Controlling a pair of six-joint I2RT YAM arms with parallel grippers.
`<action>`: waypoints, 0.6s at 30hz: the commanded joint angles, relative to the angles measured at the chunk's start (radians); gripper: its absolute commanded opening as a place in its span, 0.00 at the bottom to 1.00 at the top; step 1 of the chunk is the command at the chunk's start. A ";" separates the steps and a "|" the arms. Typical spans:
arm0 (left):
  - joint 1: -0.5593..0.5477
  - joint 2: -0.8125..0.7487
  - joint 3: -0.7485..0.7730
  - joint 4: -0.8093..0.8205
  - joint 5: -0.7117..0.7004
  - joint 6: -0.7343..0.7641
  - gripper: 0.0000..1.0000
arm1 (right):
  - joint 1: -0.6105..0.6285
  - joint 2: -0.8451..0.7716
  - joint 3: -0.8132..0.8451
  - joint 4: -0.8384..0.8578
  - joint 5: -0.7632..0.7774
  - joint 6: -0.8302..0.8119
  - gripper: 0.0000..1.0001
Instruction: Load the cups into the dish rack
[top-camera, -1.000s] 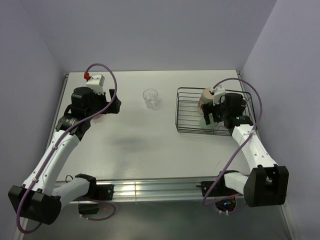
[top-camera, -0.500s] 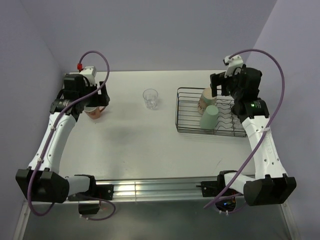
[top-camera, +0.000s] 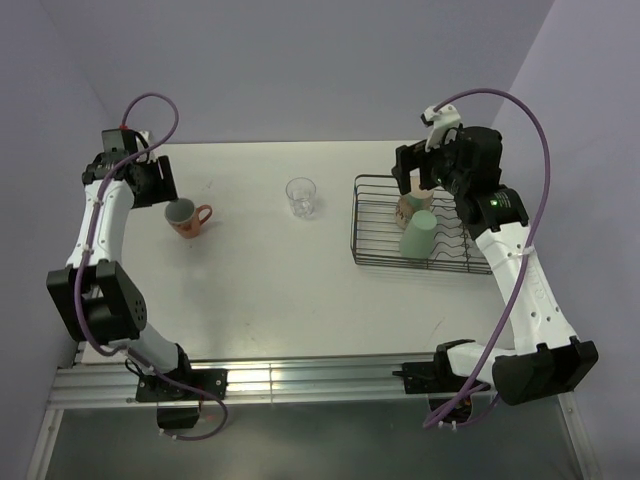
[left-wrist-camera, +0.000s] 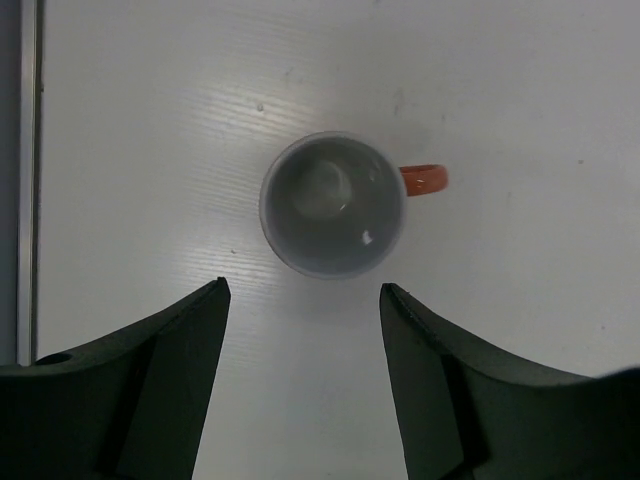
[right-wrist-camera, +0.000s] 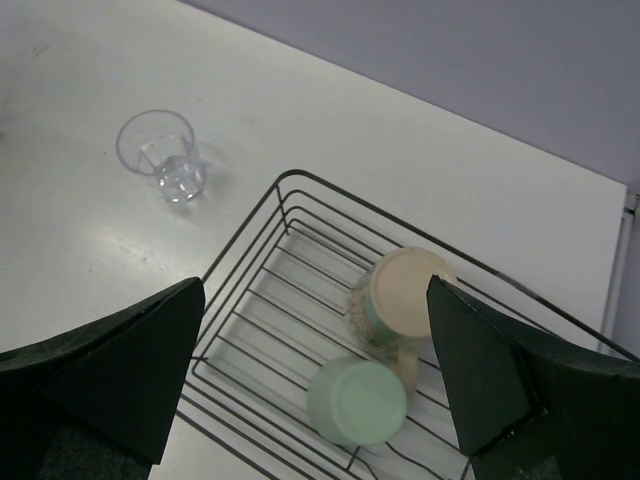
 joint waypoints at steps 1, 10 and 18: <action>0.020 0.059 0.059 -0.056 -0.045 0.002 0.69 | 0.034 -0.026 -0.011 0.020 0.004 0.002 1.00; 0.051 0.208 0.103 -0.044 -0.025 0.003 0.65 | 0.039 -0.029 -0.017 0.013 -0.007 0.009 1.00; 0.049 0.302 0.106 -0.019 -0.007 0.012 0.64 | 0.042 -0.020 -0.019 0.016 -0.007 0.010 1.00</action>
